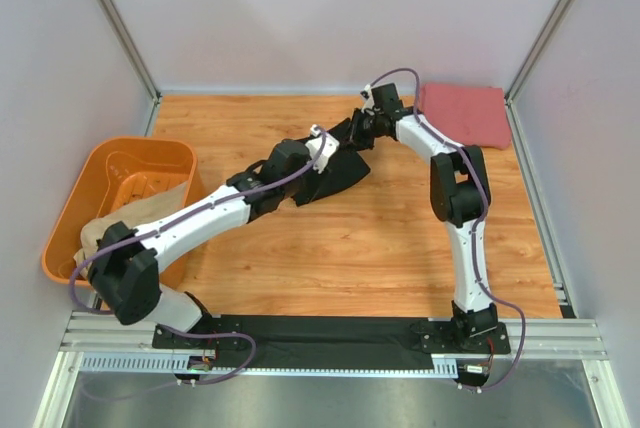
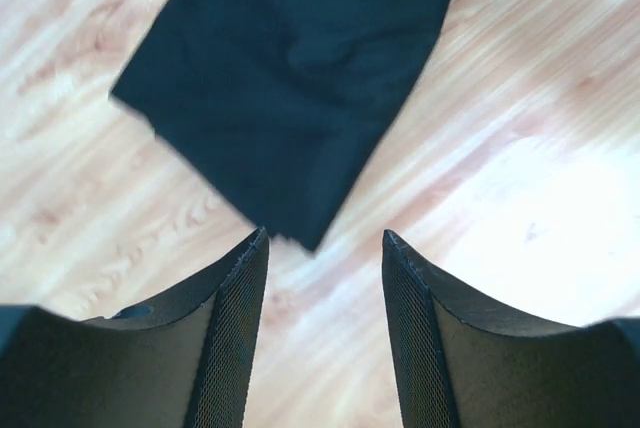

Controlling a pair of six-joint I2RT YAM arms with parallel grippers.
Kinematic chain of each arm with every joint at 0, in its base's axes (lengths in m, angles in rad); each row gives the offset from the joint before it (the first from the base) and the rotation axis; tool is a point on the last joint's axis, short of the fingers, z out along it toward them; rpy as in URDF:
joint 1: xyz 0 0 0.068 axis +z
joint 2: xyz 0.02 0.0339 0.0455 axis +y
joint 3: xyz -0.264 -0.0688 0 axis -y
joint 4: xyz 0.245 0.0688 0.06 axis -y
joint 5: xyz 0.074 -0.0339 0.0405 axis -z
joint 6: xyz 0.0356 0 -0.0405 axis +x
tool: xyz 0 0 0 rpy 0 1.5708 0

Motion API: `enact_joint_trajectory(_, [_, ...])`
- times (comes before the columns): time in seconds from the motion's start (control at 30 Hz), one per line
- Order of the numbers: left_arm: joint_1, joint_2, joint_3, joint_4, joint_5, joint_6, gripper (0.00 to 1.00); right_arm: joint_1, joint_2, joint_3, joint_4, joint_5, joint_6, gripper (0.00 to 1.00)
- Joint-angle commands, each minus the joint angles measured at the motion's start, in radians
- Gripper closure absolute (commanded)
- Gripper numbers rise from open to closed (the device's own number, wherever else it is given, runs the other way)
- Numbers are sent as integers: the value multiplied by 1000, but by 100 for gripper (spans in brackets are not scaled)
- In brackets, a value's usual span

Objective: Fold and stack the t-shirts
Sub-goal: Neatly place the folded tshirt to the corner

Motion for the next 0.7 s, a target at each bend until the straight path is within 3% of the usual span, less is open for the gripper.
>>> enact_joint_trajectory(0.0, [7,-102,-23,-44,52,-187,43,-6,-70,124,-215,125,-218,100])
enact_joint_trajectory(0.27, [58,-242,-61,-192,106,-334,44,-47,-110,260,-434,347,-436,100])
enact_joint_trajectory(0.5, [89,-350,-141,-228,150,-385,44,-138,-144,329,-468,434,-569,100])
enact_joint_trajectory(0.67, [105,-336,-147,-244,195,-390,44,-193,-115,427,-491,473,-648,100])
